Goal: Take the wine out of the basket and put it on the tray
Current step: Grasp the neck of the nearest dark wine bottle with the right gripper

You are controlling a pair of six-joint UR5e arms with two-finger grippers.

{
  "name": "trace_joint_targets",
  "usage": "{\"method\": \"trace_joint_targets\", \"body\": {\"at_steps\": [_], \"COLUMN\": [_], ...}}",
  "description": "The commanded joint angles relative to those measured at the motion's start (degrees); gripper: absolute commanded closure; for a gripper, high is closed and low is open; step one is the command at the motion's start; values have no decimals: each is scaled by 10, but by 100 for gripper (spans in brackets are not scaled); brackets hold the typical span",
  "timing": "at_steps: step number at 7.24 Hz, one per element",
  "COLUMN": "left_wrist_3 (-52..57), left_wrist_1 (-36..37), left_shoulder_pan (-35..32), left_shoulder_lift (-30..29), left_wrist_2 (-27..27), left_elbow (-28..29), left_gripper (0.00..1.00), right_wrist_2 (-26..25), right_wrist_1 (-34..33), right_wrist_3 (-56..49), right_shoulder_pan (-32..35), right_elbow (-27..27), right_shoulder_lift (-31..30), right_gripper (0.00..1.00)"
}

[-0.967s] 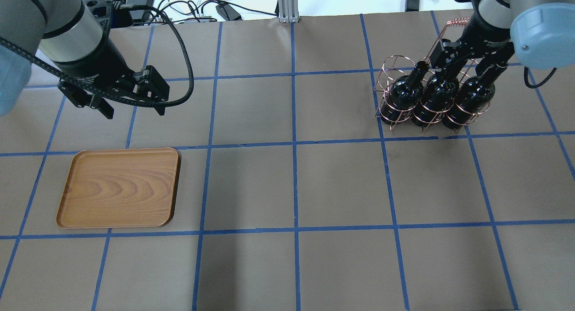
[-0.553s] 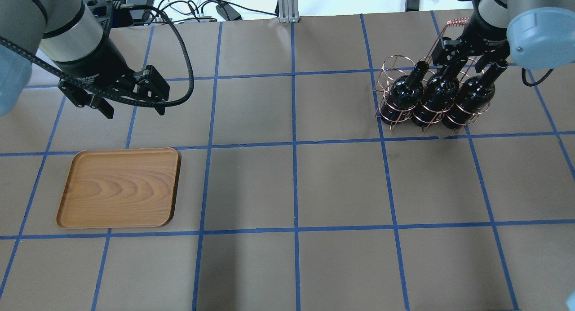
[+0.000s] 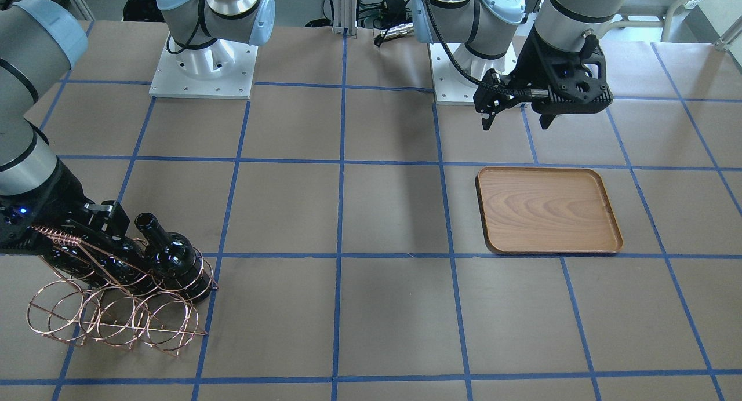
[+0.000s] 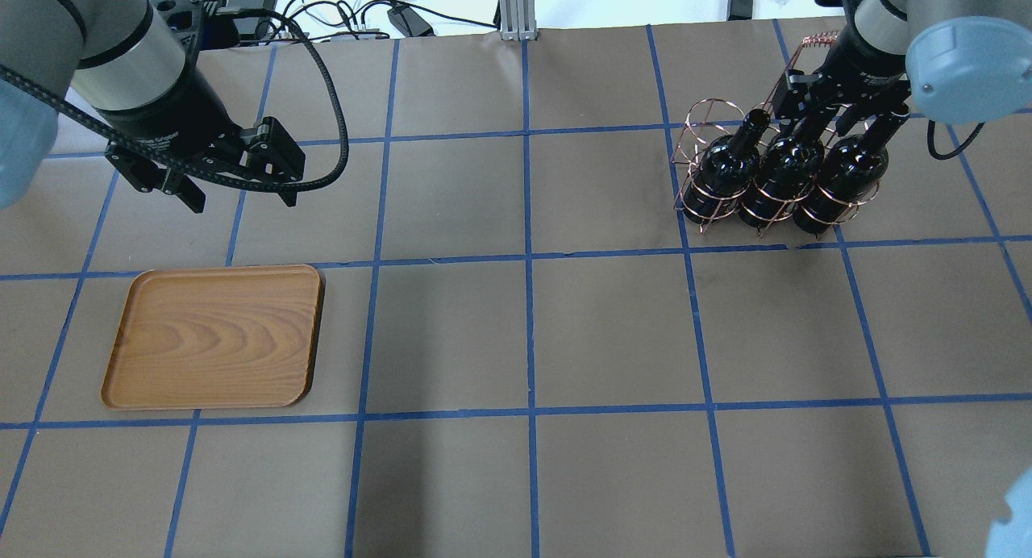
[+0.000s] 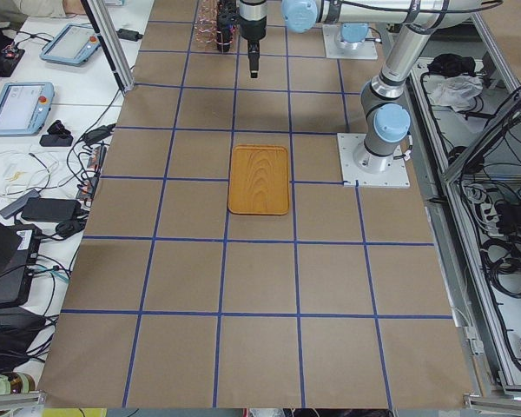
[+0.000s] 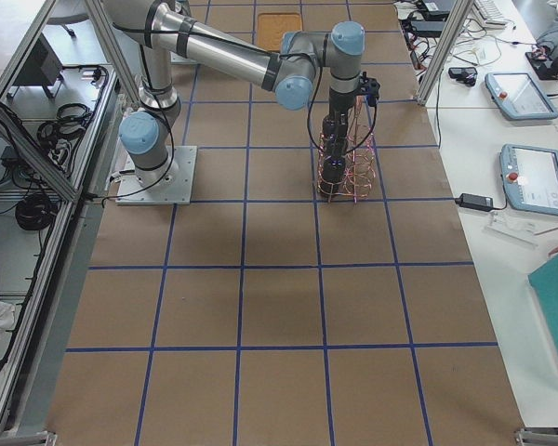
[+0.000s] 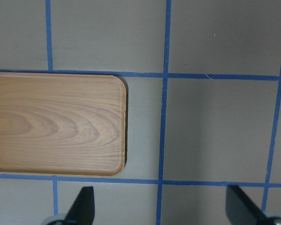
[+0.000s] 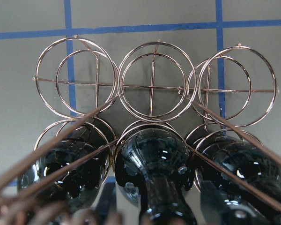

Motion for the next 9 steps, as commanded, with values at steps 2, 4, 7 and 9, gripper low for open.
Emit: {"method": "trace_joint_targets", "body": {"at_steps": [2, 4, 7, 9], "left_wrist_3": [0, 0, -1, -1], "left_wrist_1": [0, -1, -1, 0], "left_shoulder_pan": [0, -1, -1, 0], "left_shoulder_lift": [-1, 0, 1, 1], "left_wrist_2": [1, 1, 3, 1], "left_elbow": [0, 0, 0, 1], "left_gripper": [0, 0, 0, 0], "right_wrist_2": [2, 1, -8, -25], "right_wrist_1": [0, 7, 108, 295], "right_wrist_3": [4, 5, 23, 27], "right_shoulder_pan": [1, 1, 7, 7], "right_elbow": [-5, -5, -63, -175], "right_shoulder_lift": [0, 0, -14, -57], "right_gripper": [52, 73, 100, 100]}}
